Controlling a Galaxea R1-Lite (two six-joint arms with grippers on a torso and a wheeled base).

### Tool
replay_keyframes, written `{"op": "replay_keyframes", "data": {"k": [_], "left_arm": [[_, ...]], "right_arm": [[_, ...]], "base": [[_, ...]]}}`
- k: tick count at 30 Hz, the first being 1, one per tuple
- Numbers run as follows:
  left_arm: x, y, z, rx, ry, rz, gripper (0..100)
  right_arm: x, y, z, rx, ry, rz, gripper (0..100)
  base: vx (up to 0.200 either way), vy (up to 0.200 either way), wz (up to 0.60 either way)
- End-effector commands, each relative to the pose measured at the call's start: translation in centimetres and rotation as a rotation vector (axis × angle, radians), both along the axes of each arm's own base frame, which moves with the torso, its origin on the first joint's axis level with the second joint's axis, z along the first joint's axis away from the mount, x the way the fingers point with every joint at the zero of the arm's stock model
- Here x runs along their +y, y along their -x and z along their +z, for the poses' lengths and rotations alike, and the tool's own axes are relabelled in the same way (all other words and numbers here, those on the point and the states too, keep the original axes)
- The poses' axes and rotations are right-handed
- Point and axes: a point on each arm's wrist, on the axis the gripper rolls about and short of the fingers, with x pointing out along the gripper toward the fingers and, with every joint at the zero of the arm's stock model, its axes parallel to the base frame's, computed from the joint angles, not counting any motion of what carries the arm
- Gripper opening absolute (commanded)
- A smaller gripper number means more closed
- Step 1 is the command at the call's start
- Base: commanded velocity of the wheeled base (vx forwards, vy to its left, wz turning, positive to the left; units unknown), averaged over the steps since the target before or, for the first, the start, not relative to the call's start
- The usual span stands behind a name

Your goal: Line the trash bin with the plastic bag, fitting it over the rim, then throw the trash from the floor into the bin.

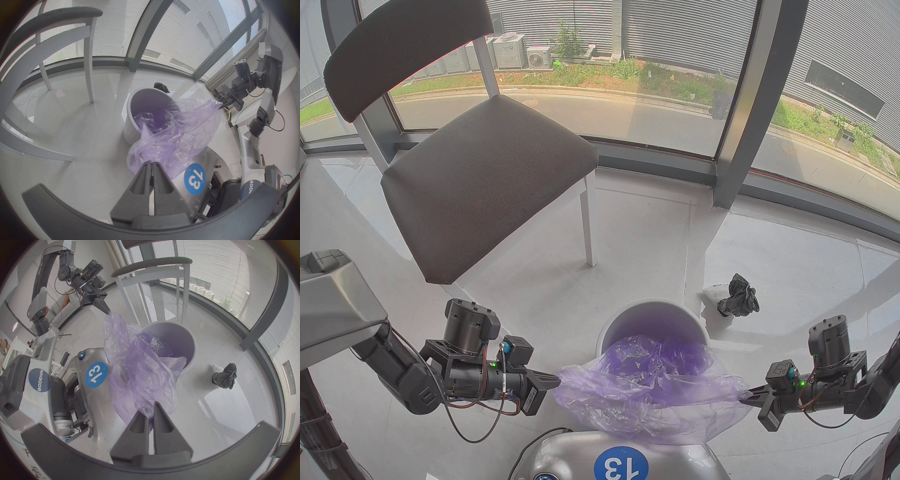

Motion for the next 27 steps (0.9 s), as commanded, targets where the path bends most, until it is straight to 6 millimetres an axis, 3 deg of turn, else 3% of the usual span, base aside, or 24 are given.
{"op": "replay_keyframes", "data": {"k": [1, 11, 19, 27], "left_arm": [[-0.6, -1.7, -1.9, 0.011, -0.034, 0.068, 0], [-1.5, -3.8, -2.1, -0.085, 0.066, 0.207, 0], [-2.0, -4.1, -2.2, -0.109, 0.109, 0.222, 0], [-1.1, -4.4, -2.8, -0.104, 0.090, 0.240, 0]], "right_arm": [[0.2, -2.0, -2.3, 0.046, -0.016, -0.071, 0], [0.8, -5.6, -3.4, -0.128, -0.117, -0.295, 0], [-0.9, -5.9, -2.7, -0.165, -0.100, -0.344, 0], [-2.1, -5.2, -4.1, -0.140, 0.007, -0.296, 0]], "base": [[0.000, 0.000, 0.00], [0.000, 0.000, 0.00], [0.000, 0.000, 0.00], [0.000, 0.000, 0.00]]}}
